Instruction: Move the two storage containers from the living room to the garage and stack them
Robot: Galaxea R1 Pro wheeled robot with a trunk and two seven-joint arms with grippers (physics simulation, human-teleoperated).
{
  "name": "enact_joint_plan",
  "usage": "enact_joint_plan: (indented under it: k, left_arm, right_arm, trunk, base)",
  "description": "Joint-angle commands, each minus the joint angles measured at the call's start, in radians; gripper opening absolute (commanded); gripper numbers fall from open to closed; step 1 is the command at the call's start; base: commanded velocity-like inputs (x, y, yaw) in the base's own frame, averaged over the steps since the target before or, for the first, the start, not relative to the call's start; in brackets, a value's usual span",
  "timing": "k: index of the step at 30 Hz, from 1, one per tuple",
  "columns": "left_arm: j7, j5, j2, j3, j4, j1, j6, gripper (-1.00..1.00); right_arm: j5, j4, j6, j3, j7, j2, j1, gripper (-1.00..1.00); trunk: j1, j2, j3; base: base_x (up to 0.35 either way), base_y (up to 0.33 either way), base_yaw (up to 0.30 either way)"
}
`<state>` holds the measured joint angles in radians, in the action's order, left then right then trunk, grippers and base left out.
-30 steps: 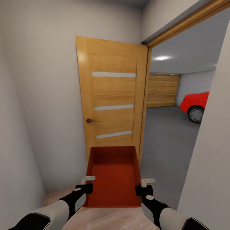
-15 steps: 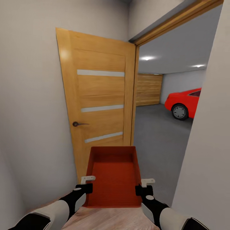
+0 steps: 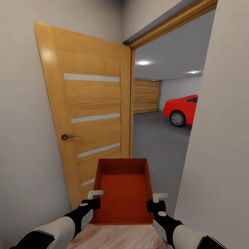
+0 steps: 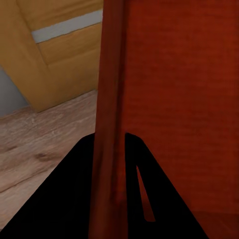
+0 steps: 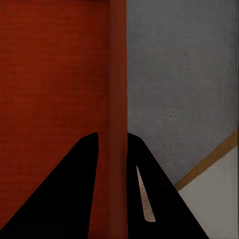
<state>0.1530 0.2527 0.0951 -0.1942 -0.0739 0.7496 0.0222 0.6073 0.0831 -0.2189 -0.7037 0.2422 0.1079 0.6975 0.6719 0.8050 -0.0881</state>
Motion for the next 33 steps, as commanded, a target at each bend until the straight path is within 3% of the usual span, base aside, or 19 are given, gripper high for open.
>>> enact_joint_plan:
  k: [1,19,33]
  left_arm:
    - [0.080,-0.003,-0.014,0.070,-0.003,0.002,0.024,-1.00]
    - [0.080,-0.003,-0.012,0.068,-0.003,0.002,0.023,-1.00]
    - [0.080,-0.004,-0.012,0.068,-0.003,0.002,0.024,-1.00]
  right_arm:
    - [0.011,0.000,0.003,-0.019,-0.012,0.000,0.000,-1.00]
    - [0.011,0.000,0.003,-0.019,-0.014,0.000,-0.001,-1.00]
    - [0.011,0.000,0.003,-0.019,-0.013,0.001,0.000,-1.00]
  trunk:
    - [0.001,0.001,-0.002]
    - [0.001,0.001,-0.002]
    - [0.001,0.001,-0.002]
  base:
    - [0.227,0.197,-0.219]
    - [0.245,0.216,-0.019]
    - [0.248,0.218,-0.278]
